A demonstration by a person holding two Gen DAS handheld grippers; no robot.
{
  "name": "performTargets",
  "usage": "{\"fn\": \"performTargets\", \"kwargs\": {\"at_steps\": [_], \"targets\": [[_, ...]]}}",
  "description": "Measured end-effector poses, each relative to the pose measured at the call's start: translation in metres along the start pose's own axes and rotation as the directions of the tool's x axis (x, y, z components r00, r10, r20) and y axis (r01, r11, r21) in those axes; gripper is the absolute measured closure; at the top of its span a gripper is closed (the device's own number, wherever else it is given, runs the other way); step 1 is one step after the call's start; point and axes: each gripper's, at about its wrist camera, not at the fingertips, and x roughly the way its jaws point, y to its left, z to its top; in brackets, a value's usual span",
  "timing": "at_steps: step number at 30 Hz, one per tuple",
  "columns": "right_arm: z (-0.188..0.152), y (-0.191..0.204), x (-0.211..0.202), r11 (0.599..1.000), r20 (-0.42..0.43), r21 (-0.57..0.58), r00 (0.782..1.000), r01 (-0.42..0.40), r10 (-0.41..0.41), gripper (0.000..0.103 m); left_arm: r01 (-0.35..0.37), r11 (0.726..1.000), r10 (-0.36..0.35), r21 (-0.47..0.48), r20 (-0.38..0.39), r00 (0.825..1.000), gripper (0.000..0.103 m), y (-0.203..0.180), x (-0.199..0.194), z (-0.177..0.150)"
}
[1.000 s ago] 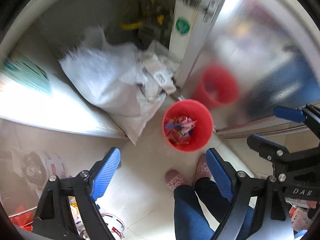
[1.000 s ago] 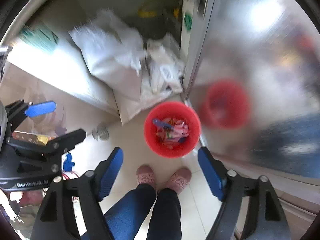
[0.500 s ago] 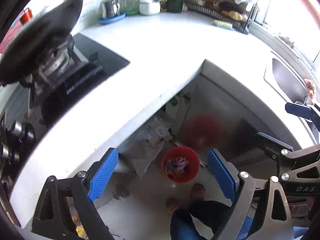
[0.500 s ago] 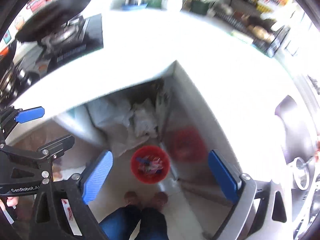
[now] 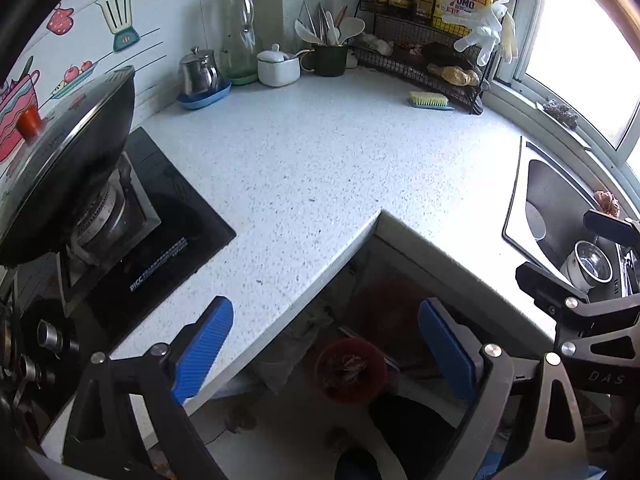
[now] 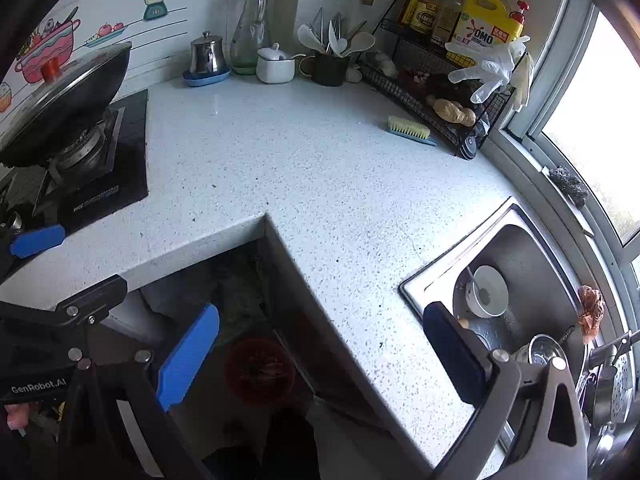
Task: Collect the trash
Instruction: 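Raise both tools back up to the counter, then reach the right tool to the blue scrub brush and close on it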
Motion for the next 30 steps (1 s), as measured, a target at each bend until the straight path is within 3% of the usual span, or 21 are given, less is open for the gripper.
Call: {"fn": "performTargets", "kwargs": {"at_steps": [9,16,30], "targets": [[0.054,-0.039,0.017,0.999,0.033,0.038,0.999,0.008,-0.009,0.001,-0.002,0.999,0.001,0.051,0.028,1.000,0.010,-0.035,0.029,0.084],[0.101,-0.082,0.053,0.998,0.020,0.065,1.000,-0.004,0.003,0.001,-0.014,0.997,0.013,0.072,0.017,1.000,0.010,-0.053,0.071,0.150],[0.182,-0.136,0.158,0.987,0.001,-0.083,0.990,-0.140,0.140,0.001,-0.056,0.998,0.056,0.001,-0.075,0.996,0.010,-0.068,0.182,0.241]]}}
